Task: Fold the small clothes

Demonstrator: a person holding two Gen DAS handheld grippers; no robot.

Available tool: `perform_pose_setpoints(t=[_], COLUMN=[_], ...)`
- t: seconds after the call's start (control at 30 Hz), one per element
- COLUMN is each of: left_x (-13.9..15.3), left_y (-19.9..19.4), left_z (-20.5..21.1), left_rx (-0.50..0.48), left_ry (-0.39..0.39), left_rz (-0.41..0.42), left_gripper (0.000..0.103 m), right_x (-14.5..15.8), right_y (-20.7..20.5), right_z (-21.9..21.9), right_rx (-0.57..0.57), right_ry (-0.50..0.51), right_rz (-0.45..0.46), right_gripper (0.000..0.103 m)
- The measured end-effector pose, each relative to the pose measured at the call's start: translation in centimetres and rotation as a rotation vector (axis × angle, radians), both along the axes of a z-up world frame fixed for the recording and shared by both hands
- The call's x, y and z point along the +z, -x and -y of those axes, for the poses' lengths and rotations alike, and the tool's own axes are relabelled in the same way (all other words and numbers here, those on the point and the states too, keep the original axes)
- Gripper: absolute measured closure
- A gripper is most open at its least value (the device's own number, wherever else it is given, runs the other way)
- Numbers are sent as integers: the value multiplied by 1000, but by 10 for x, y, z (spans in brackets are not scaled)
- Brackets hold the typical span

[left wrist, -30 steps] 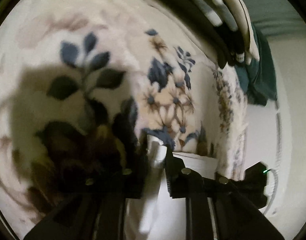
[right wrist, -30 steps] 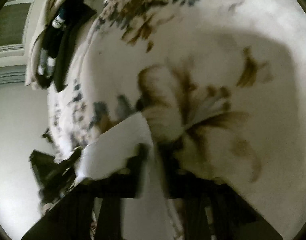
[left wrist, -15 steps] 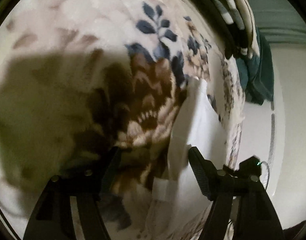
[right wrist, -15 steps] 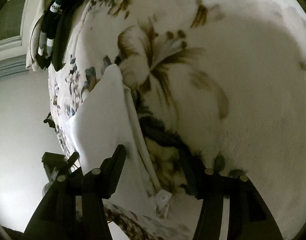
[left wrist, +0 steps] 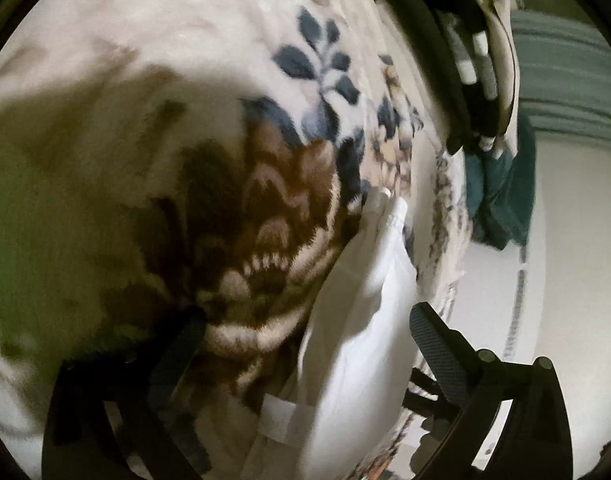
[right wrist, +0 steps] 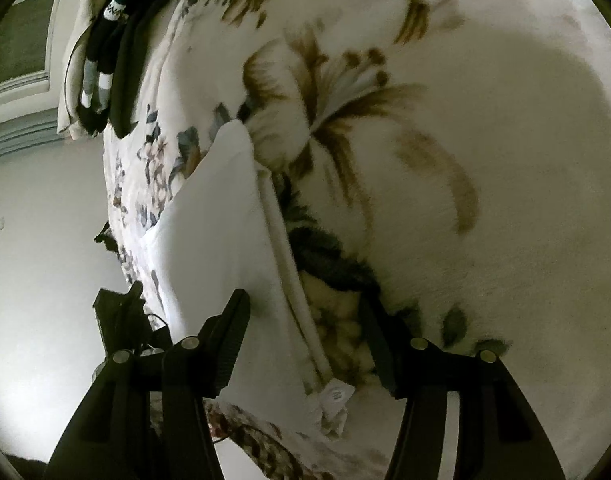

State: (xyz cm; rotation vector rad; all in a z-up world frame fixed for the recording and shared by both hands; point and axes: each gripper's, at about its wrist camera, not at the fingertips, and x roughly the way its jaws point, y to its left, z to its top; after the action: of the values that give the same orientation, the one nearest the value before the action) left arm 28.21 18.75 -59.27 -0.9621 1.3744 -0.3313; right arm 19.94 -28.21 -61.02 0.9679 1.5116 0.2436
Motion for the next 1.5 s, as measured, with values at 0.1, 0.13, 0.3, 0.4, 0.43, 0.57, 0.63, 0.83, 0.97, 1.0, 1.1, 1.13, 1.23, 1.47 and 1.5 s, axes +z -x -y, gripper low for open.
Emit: perform_pose_setpoints(t=[0.1, 0.13, 0.3, 0.4, 0.43, 0.57, 0.63, 0.83, 0.97, 1.0, 1.1, 1.13, 1.23, 1.47, 1.5], left_x=[15, 14, 6, 12, 14, 15, 14, 38, 68, 76, 105, 119, 158, 224, 229], left_y=[2, 4, 9, 7, 6, 8, 10, 14, 8, 4, -9, -19, -54, -179, -204], left_z=[15, 22, 48, 60, 63, 79, 78, 72, 68, 67, 64, 63, 63, 68, 68], left_rx=[-65, -97, -159, -184, -194, -264, -256, -252, -248, -250, -260, -263, -272, -225, -216], left_ry=[-16, -15, -23, -36, -41, -128, -115, -127, -114, -116, -115, -116, -128, -177, -185], left_rz=[57, 66, 65, 76, 78, 75, 67, 96, 107, 111, 139, 156, 217, 377, 399], left_gripper=[0, 0, 0, 0, 4, 57, 79, 90, 90, 90, 90, 90, 90, 90, 90], right_x=[-7, -10, -33, -39, -39, -33, -30, -6, 29, 41, 80, 93, 137, 220, 227], right_y=[-2, -3, -8, -12, -13, -16, -16, -16, -18, -21, -35, -42, -73, -210, -229], right_z=[-9, -11, -31, -42, -44, -53, -56, -63, -62, -63, -67, -68, -71, -68, -68], right_rx=[25, 31, 52, 71, 77, 106, 113, 100, 86, 90, 96, 98, 100, 99, 101], right_ry=[-81, -105, -258, -283, -285, -264, -243, -203, -196, -186, -168, -163, -141, -88, -79], right_rz=[-3, -7, -36, -41, -41, -19, -7, 31, 56, 66, 100, 116, 173, 350, 370], right_gripper=[44, 44, 44, 44, 44, 47, 65, 88, 90, 90, 90, 91, 91, 91, 91])
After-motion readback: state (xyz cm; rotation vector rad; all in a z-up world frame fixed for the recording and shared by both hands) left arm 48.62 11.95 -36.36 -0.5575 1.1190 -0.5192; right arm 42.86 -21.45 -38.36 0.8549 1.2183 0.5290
